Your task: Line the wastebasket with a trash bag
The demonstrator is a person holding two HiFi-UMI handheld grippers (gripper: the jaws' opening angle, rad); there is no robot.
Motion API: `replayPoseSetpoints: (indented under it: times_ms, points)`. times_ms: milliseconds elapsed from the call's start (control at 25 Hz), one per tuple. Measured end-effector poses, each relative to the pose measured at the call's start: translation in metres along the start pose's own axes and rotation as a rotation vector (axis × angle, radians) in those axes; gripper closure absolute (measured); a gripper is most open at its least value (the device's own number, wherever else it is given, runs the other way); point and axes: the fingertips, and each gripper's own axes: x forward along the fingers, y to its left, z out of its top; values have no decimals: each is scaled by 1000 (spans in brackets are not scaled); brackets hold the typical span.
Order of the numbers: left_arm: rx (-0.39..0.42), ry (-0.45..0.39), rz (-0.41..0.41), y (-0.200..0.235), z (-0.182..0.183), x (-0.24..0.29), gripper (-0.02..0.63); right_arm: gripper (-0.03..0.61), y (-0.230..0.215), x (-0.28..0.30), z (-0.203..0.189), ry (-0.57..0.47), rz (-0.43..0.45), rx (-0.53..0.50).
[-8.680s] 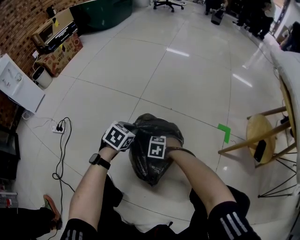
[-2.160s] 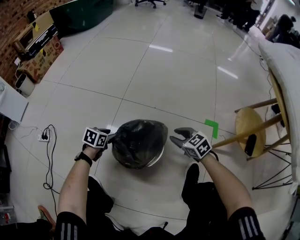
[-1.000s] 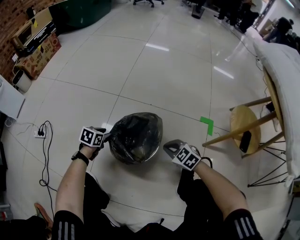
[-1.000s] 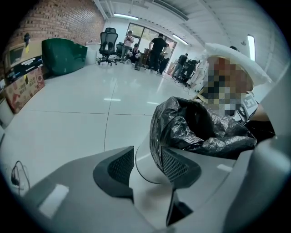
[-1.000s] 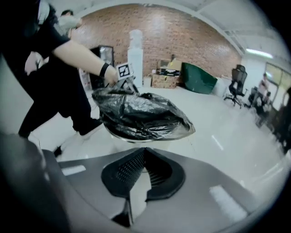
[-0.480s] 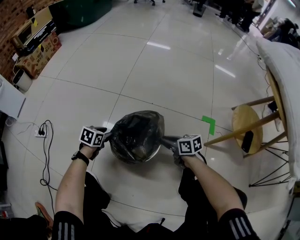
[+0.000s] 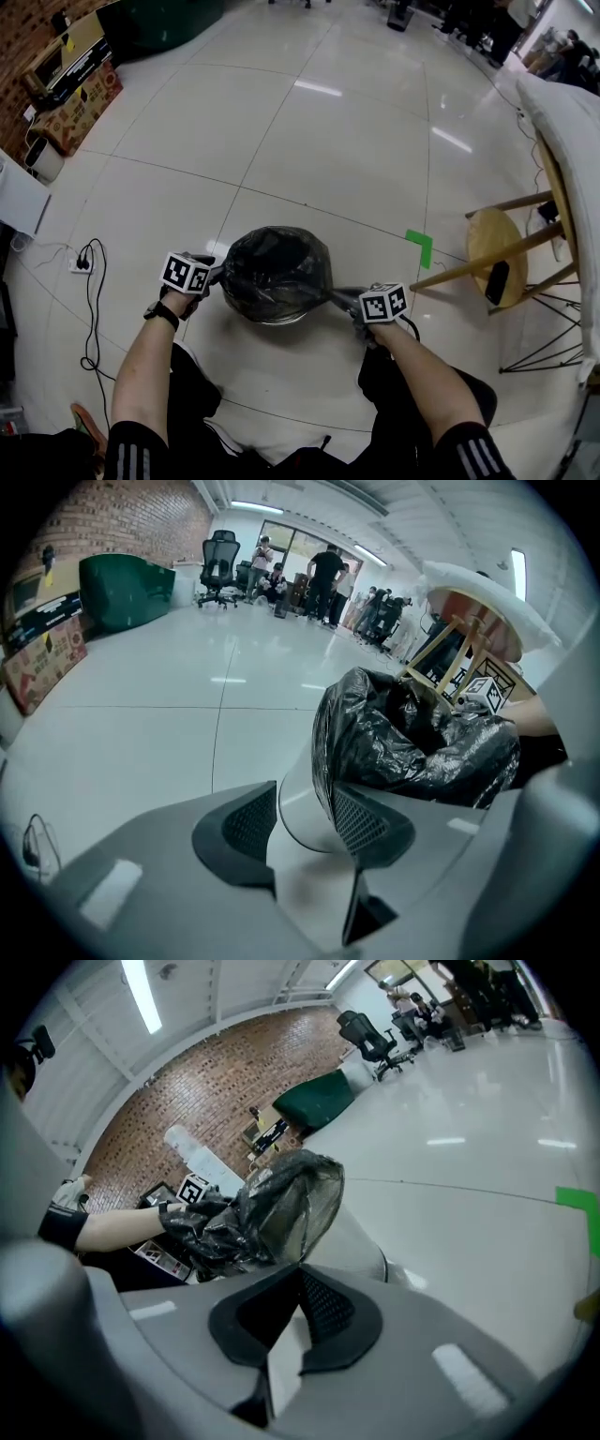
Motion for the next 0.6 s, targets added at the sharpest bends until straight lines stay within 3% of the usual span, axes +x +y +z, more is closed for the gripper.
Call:
replayPoseSetpoints:
  times_ms: [280, 480, 560, 600]
  points:
    - [-3, 25, -15, -2, -11, 7, 437, 574, -8, 19, -51, 132, 21, -44]
    - [-14, 26, -24, -5, -17, 7, 437, 567, -13, 27, -60, 125, -6, -36]
    - [-2, 31, -20, -6, -15, 6, 436, 439, -12, 23, -49, 87, -18, -42]
    - [3, 31, -18, -7, -14, 5, 436, 429, -11, 19, -42, 67, -30, -58]
